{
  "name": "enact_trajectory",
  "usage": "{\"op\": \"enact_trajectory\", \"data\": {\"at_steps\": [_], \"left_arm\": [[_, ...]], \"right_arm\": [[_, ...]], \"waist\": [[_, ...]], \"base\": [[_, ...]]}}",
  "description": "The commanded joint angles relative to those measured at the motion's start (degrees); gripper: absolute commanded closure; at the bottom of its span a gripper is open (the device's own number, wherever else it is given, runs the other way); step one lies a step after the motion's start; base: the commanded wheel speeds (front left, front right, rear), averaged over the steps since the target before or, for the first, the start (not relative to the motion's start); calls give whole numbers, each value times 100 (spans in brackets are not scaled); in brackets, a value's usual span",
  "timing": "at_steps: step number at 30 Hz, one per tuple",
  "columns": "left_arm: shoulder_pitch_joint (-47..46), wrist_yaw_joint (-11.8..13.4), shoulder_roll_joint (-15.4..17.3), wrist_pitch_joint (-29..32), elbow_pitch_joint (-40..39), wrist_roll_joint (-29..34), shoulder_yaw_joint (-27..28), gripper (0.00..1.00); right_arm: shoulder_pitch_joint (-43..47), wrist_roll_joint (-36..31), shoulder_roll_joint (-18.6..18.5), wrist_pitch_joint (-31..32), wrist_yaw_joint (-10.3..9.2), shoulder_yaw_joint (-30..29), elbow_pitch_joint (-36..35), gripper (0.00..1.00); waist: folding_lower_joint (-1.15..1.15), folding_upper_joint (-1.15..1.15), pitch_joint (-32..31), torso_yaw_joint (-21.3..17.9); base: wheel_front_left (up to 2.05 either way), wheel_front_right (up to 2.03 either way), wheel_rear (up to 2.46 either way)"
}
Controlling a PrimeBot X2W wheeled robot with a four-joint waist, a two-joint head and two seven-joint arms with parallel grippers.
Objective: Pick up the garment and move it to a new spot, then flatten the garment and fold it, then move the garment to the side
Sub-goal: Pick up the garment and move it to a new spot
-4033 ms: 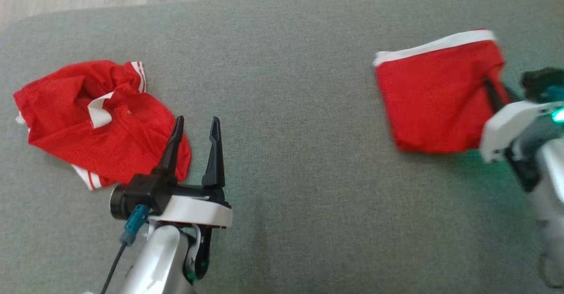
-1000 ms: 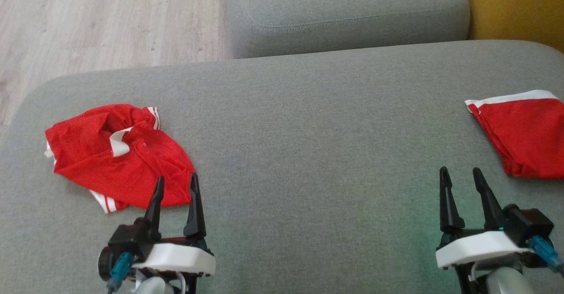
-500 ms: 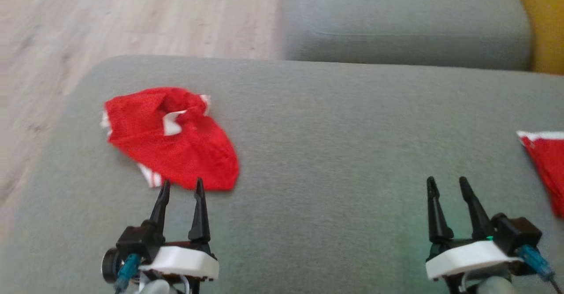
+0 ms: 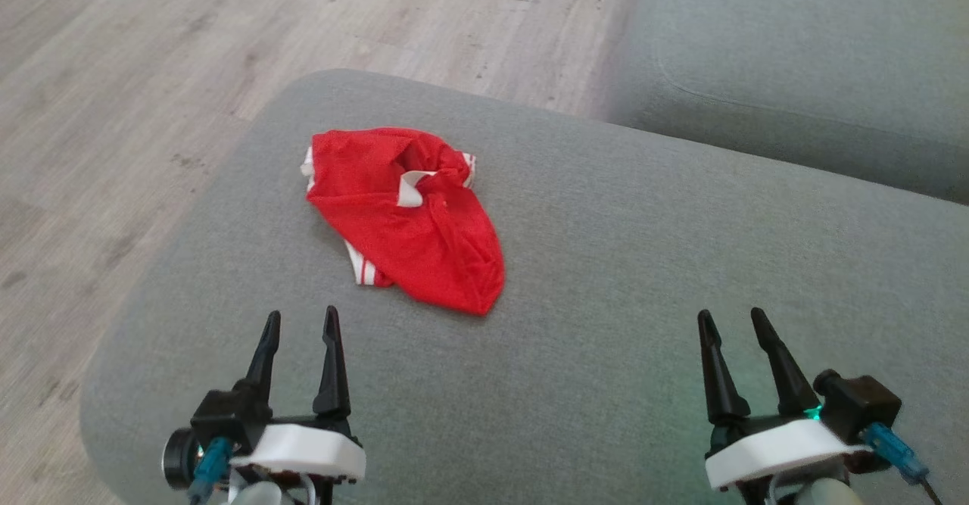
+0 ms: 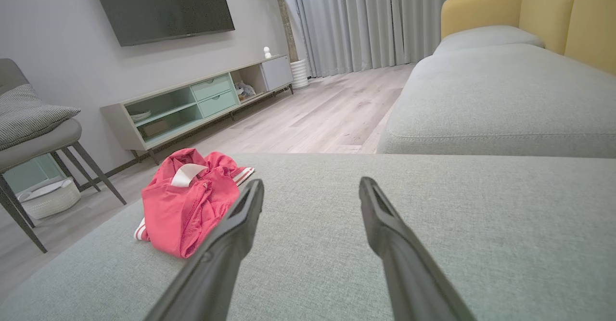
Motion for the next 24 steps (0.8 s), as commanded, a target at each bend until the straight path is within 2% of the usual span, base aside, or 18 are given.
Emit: {"op": "enact_trajectory", "data": {"at_steps": [1,6,13,21,24], "left_arm": [[-160,-23,12,-56,-156,46,206,0],[-259,-53,12,-56,-146,77,182,0],[-798,-249,25,-1,303,176,71,0],[-2341,-711,232,1189,1434,186,-332,0],[-2855,-777,327,1644,1927,165,-423,0]], "right_arm": [[-116,36,-34,-63,-4,121,-184,0],[-123,-26,-34,-63,-4,142,-147,0],[-255,-70,-34,-63,-4,12,-174,0],[-464,-429,-34,-63,-4,-115,-286,0],[-538,-552,-34,-63,-4,-235,-332,0]], "waist": [[0,0,-21,73],[0,0,36,71],[0,0,386,-322],[0,0,1196,-779],[0,0,1421,-918]], "base": [[0,0,0],[0,0,0],[0,0,0],[0,0,0],[0,0,0]]}}
